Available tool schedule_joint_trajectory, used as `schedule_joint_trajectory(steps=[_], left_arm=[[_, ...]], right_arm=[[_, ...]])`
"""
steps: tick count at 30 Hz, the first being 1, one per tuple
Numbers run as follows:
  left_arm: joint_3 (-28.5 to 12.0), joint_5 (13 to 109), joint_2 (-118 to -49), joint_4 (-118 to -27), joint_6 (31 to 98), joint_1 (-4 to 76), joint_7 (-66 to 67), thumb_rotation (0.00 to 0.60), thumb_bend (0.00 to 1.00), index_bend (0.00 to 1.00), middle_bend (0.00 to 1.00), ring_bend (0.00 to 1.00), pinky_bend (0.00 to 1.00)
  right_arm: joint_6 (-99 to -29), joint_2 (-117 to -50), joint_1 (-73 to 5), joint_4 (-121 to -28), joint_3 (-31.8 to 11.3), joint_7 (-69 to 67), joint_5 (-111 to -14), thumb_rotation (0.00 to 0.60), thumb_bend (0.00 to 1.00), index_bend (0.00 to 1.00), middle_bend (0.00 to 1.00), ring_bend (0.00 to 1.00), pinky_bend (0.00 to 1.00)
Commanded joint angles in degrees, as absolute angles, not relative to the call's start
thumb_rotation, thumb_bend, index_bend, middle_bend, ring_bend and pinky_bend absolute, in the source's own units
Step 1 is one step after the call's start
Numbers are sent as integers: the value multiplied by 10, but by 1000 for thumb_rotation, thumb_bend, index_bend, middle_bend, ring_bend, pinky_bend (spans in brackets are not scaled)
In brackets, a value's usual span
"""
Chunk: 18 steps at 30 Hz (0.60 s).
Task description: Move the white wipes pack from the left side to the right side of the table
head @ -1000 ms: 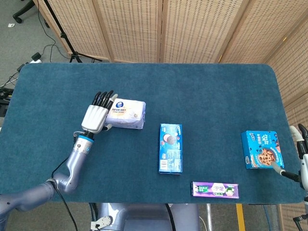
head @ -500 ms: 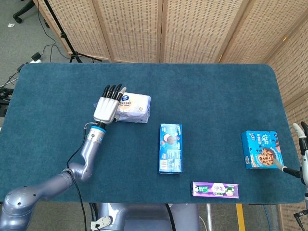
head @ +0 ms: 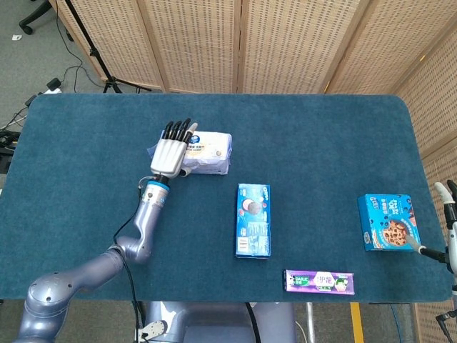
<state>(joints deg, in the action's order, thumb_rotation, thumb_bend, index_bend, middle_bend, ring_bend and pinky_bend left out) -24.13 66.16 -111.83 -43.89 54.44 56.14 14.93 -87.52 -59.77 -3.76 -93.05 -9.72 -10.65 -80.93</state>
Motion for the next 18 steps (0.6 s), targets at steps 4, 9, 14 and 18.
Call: schedule_joint_trajectory(steps=[4, 9, 14, 18], left_arm=[[-229, 662, -959, -665, 586, 459, 83, 600, 202, 0, 0, 0, 0], [-233, 618, -848, -813, 585, 380, 7, 600, 977, 0, 0, 0, 0], [-242, 582, -766, -888, 527, 312, -170, 600, 1000, 0, 0, 0, 0], [-243, 585, -757, -854, 487, 302, -255, 600, 1000, 0, 0, 0, 0]], right_arm=[[-883, -596, -35, -937, -93, -104, -822, 600, 0, 0, 0, 0, 0], [-884, -596, -34, -941, -90, -102, -827, 600, 0, 0, 0, 0, 0], [-883, -597, -37, -944, -88, -95, -833, 600, 0, 0, 0, 0, 0], [-883, -598, -38, -946, -87, -92, -836, 600, 0, 0, 0, 0, 0]])
